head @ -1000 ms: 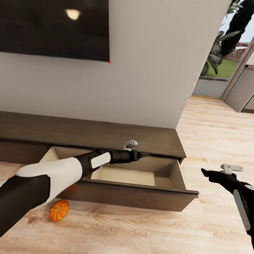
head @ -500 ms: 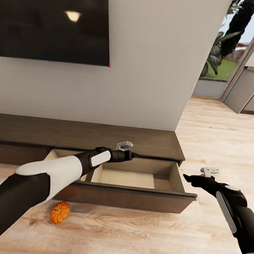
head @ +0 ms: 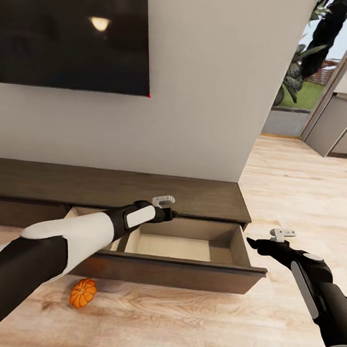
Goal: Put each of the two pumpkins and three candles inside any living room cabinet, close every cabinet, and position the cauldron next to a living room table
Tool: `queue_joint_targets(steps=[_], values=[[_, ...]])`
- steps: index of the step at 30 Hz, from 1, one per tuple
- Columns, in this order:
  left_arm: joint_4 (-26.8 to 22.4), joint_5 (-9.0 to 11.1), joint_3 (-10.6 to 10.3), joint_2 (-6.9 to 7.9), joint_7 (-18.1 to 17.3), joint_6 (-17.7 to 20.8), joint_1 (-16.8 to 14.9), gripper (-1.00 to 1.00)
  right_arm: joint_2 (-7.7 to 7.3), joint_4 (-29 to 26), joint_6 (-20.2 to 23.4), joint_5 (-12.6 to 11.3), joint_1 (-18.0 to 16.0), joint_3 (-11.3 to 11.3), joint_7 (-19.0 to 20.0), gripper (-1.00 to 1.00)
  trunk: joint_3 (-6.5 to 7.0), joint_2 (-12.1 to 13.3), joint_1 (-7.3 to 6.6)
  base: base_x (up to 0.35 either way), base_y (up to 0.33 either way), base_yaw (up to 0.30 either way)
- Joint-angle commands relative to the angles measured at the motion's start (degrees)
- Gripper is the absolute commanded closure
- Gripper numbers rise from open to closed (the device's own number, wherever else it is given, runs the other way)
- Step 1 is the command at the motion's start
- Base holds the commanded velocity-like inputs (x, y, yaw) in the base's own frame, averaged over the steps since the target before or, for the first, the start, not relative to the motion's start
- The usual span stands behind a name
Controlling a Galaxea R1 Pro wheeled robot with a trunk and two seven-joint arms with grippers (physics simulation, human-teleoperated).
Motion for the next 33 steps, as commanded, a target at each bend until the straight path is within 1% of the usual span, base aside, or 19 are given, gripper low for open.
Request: queue_joint_targets(steps=[1, 3, 4, 6, 7, 11, 20, 21, 23, 26, 31, 33], values=[[-1.09, 0.0, 0.01, 0.0, 3.07, -0.01, 0.0, -1.0, 0.16, 0.02, 0.0, 0.02, 0.02, 0.0, 0.0, -1.0, 0.18, 0.42, -0.22, 0.0, 0.0, 0.0], [-3.49, 0.0, 0.2, 0.0, 8.57, -0.03, 0.0, -1.0, 0.57, -0.05, 0.0, 0.1, 0.04, 0.0, 0.0, -1.0, 0.54, 1.22, -0.66, 0.0, 0.0, 0.0], [-4.99, 0.0, 0.91, 0.02, 11.88, -0.03, 0.0, -1.0, 0.84, -0.06, 0.0, 0.14, 0.04, 0.0, -0.02, -1.0, 0.72, 1.62, -0.88, 0.0, 0.0, 0.0], [-6.09, -0.03, 2.1, 0.06, 14.94, 0.02, 0.0, -1.0, 1.08, 0.01, -0.01, 0.23, 0.05, 0.0, -0.06, -1.0, 1.08, 2.42, -1.32, 0.0, 0.0, 0.0], [-6.16, -0.02, 2.36, 0.07, 15.51, 0.03, 0.0, -1.0, 1.13, -0.01, -0.01, 0.24, 0.06, 0.0, -0.07, -1.0, 1.26, 2.82, -1.54, 0.0, 0.0, 0.0], [-6.13, 0.0, 2.75, 0.2, 16.35, 0.1, 0.07, -1.0, 1.2, 0.15, -0.07, 0.15, 0.06, 0.0, -0.04, -1.0, 1.98, 4.43, -2.42, 0.0, 0.0, 0.0], [-6.08, 0.19, 3.26, 0.18, 16.52, 0.12, 0.09, -1.0, 1.22, 0.06, -0.17, -0.15, 0.06, 0.0, 0.06, -1.0, 3.6, 8.04, -4.4, 0.0, 0.0, 0.0], [-6.05, 0.24, 3.27, 0.18, 16.48, 0.12, 0.09, -1.0, 3.71, -0.09, -0.15, 0.15, 0.13, -0.03, -0.26, -1.0, 3.77, 8.44, -4.62, 0.0, 0.0, 0.222], [-6.17, 0.22, 3.27, 0.18, 16.51, 0.13, 0.09, -1.0, 4.86, -0.1, -0.11, 0.35, 0.14, -0.04, -0.42, -1.0, 4.13, 9.24, -5.06, 0.0, 0.0, 0.256], [-6.2, 0.23, 3.27, 0.18, 16.5, 0.14, 0.09, -1.0, 5.29, -0.12, -0.09, 0.42, 0.15, -0.06, -0.5, -1.0, 4.67, 10.44, -5.72, 0.0, 0.0, 0.277], [-6.75, 0.18, 3.32, 0.12, 16.44, 0.07, 0.09, -1.0, 5.43, 0.06, -0.09, 0.44, 0.15, -0.03, -0.54, -1.0, 5.57, 12.45, -6.81, 0.0, 0.0, 0.286], [-7.93, 0.18, 3.36, 0.16, 16.36, -0.03, 0.11, -1.0, 5.43, 0.13, -0.1, 0.45, 0.15, -0.02, -0.59, -1.0, 5.57, 12.45, -6.81, 0.0, 0.0, 0.288]])
